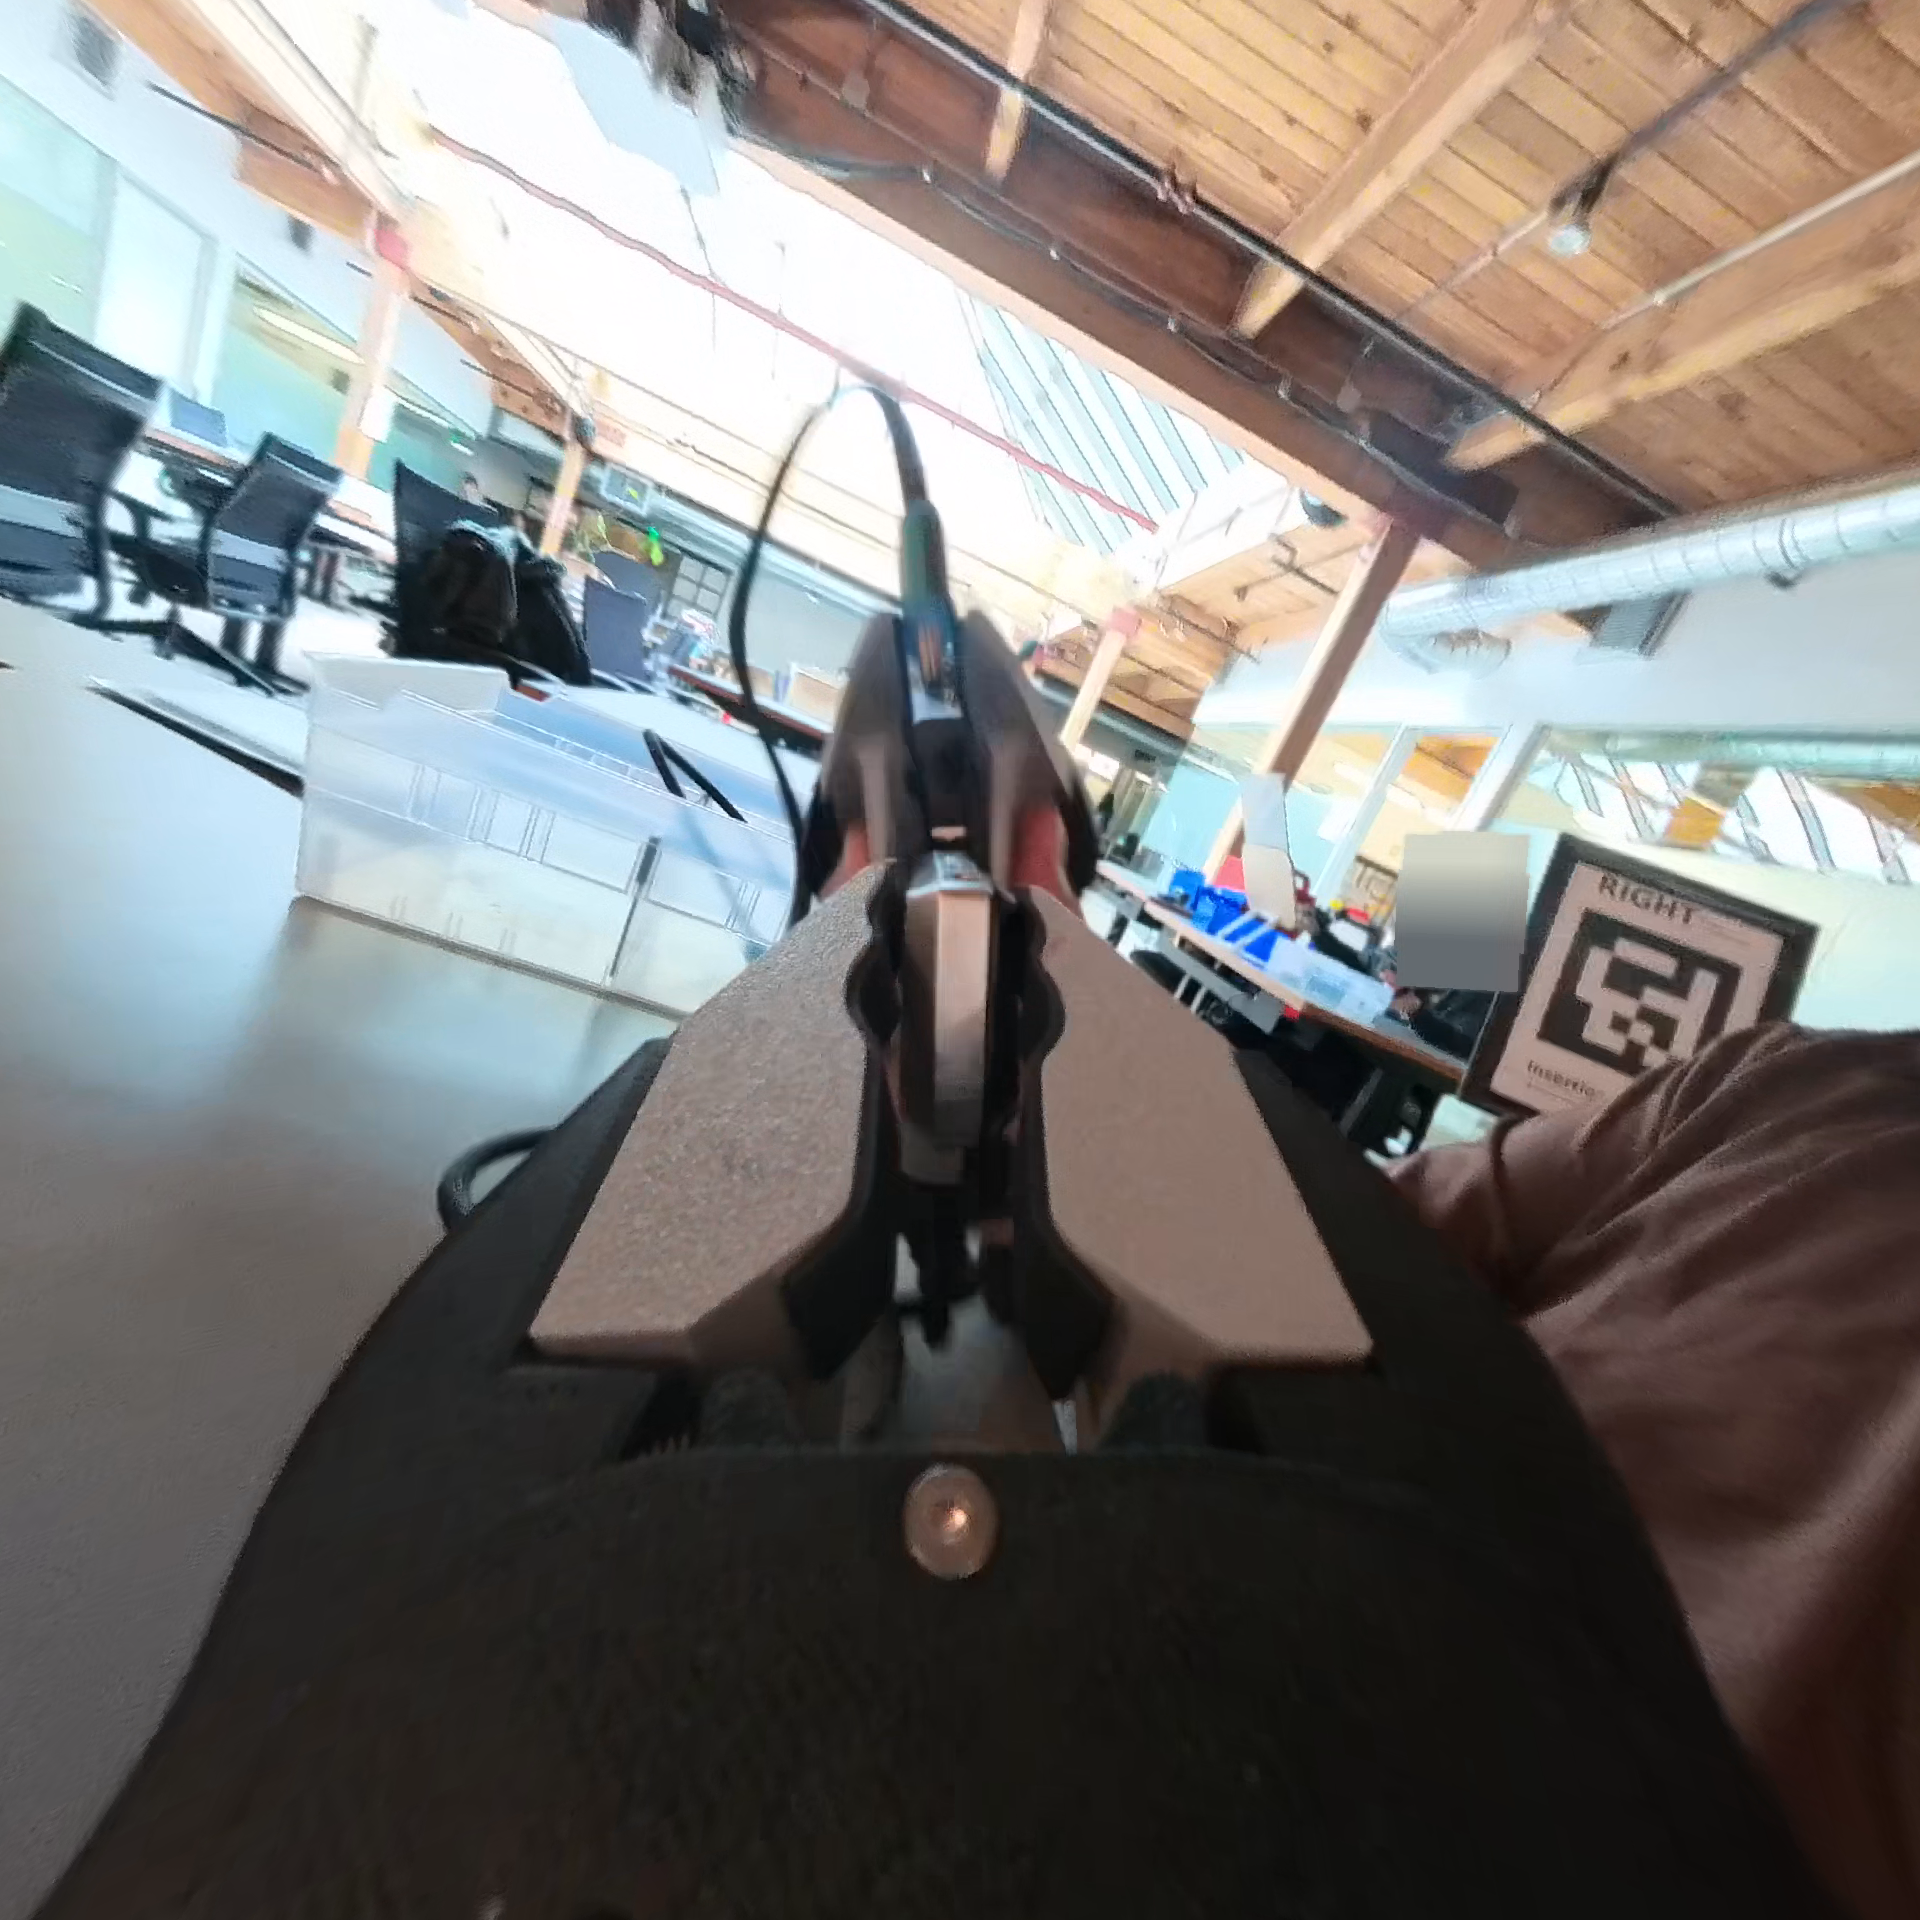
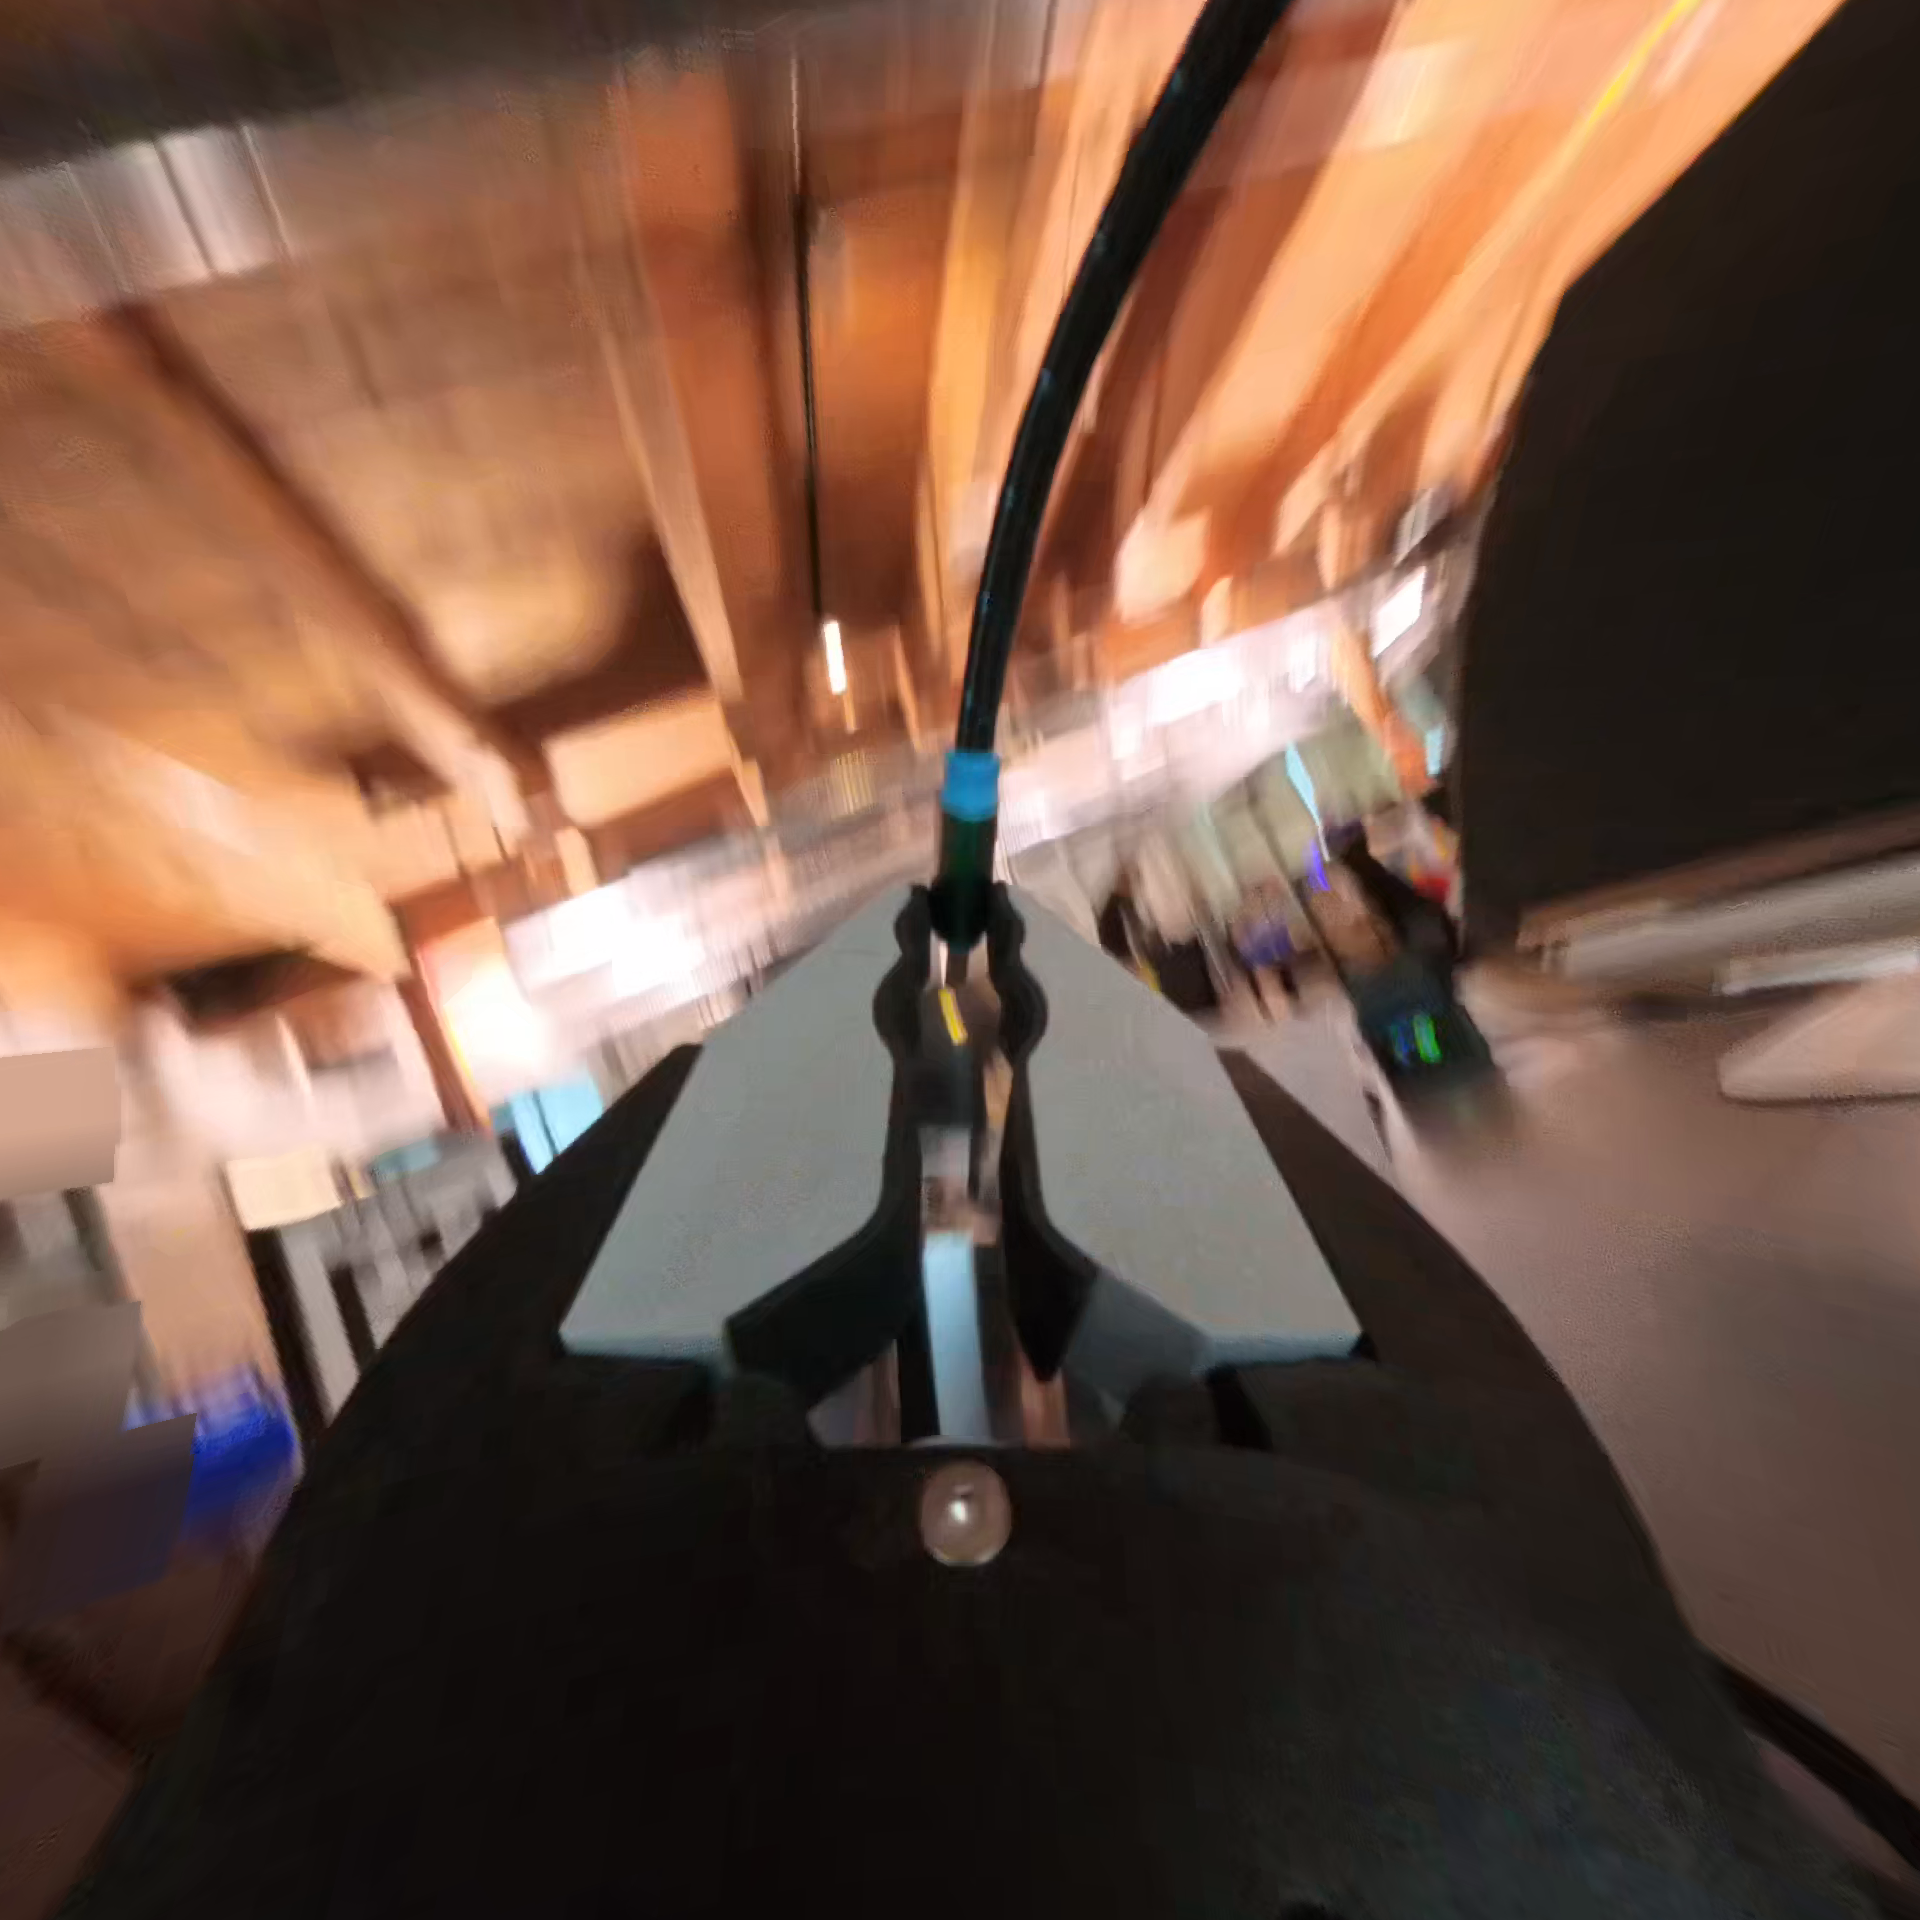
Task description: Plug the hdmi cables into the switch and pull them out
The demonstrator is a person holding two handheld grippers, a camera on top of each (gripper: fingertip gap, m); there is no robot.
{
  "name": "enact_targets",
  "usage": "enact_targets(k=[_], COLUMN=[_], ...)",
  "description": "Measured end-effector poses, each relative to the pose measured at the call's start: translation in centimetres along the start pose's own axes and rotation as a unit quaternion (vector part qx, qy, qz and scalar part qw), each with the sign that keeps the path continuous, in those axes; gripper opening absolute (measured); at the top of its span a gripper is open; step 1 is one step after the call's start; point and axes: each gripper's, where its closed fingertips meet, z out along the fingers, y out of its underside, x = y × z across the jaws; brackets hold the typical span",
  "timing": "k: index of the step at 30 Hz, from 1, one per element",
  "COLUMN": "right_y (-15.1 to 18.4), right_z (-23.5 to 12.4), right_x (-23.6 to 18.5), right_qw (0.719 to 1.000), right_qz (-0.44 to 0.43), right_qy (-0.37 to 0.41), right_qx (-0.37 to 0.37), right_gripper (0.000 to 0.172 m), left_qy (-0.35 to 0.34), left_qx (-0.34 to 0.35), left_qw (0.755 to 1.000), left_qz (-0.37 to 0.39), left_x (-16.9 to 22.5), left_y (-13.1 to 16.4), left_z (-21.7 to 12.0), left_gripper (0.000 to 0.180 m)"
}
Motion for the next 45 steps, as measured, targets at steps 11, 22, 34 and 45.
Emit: enact_targets(k=[11, 22, 34, 45], right_y=[3.2, -0.9, -16.5, -9.1], right_z=[0.9, -4.5, -14.3, -23.0], right_x=[-3.6, -3.9, 0.1, 10.6], right_qw=[0.960, 0.870, 0.868, 0.788], right_qz=[-0.061, -0.250, -0.309, -0.058], right_qy=[-0.053, 0.076, 0.290, 0.418], right_qx=[-0.267, -0.418, -0.259, -0.447], right_gripper=[0.007, 0.010, 0.007, 0.009], left_qy=[-0.030, -0.111, -0.123, -0.122], left_qx=[-0.033, -0.069, -0.104, -0.104], left_qw=[0.991, 0.970, 0.960, 0.960], left_qz=[0.127, 0.203, 0.230, 0.228], left_x=[1.1, -0.4, -0.6, -0.6], left_y=[0.7, 1.5, 2.9, 2.9], left_z=[-0.4, -1.3, -0.7, -0.6], left_gripper=[0.018, 0.019, 0.017, 0.017])
